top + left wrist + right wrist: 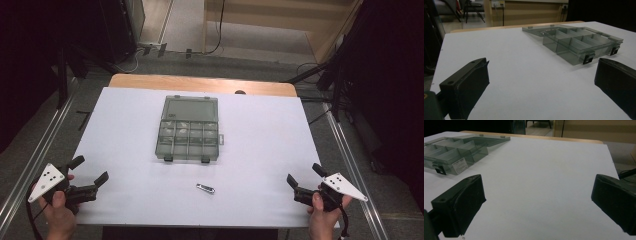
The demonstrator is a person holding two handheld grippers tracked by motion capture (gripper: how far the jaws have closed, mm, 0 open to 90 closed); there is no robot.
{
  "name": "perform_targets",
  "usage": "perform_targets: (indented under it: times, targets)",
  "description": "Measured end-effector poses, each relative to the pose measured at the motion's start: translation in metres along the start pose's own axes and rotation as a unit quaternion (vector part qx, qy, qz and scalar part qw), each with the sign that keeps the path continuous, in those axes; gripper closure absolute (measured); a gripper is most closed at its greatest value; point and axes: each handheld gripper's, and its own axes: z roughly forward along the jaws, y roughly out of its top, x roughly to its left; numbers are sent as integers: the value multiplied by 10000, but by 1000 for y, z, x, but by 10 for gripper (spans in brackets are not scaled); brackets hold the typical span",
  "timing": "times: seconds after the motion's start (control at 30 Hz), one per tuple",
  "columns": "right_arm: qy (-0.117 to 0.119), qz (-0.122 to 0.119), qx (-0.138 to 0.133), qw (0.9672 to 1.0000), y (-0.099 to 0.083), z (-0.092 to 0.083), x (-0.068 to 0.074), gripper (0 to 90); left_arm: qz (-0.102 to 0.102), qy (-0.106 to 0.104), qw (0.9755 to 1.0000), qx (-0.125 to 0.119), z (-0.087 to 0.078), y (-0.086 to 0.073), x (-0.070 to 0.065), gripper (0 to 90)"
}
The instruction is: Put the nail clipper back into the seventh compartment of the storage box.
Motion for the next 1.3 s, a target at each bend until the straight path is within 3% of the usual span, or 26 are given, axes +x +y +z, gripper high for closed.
perform_targets:
  times: [0.3,0.5,0.77,1.03,1.3]
  targets:
    - [129,-301,88,9994,10,-1,12,0,-14,15,10000,9,0,0,0,0]
    - [371,-424,165,9983,21,1,23,0,-37,9,10000,7,0,0,1,0]
    - [702,-632,376,9948,37,6,41,0,-26,-2,10000,6,0,0,0,0]
    - [859,-793,469,9920,47,15,54,0,-24,36,10000,7,0,0,0,0]
    - [1147,-983,534,9871,59,28,73,0,-25,24,10000,7,-1,-1,0,0]
